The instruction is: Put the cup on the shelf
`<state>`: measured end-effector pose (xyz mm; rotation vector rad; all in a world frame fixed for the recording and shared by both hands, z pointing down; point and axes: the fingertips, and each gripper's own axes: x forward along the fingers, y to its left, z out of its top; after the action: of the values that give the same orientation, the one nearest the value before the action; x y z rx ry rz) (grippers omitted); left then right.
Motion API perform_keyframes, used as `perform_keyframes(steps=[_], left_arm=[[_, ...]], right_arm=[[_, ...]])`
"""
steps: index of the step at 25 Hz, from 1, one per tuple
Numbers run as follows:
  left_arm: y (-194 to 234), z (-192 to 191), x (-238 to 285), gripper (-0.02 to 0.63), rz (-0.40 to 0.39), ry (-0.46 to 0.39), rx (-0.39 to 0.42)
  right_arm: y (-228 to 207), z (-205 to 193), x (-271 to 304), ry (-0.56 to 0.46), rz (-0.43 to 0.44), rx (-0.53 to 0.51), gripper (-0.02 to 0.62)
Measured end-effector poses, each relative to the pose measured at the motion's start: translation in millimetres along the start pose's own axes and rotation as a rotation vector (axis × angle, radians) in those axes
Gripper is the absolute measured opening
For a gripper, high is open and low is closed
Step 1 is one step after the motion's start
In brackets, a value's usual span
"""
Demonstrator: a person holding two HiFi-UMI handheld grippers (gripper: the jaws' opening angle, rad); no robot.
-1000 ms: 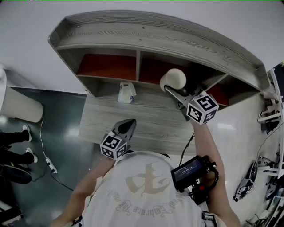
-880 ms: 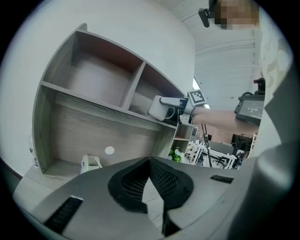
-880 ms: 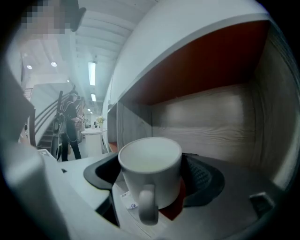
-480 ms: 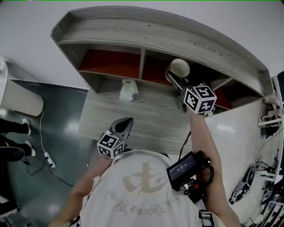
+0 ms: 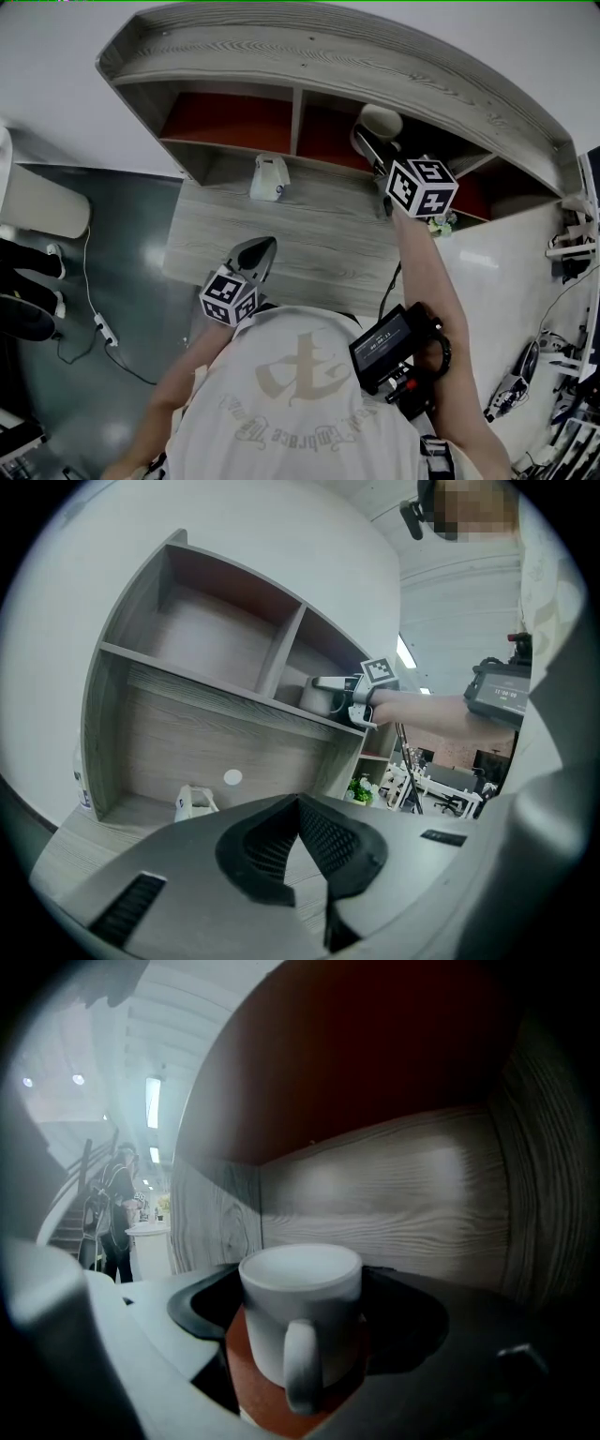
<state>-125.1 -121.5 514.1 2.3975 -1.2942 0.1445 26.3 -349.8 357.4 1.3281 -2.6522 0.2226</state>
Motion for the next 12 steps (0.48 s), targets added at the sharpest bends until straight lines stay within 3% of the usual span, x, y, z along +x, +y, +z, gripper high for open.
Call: perform_keyframes(steps=[12], left_arm=[[-1.8, -1.9, 0.9, 0.002, 0.003, 0.014, 0.002]], right_arm=[[-7.6, 1.3, 4.9, -0.012, -0.021, 0.000, 0.409]])
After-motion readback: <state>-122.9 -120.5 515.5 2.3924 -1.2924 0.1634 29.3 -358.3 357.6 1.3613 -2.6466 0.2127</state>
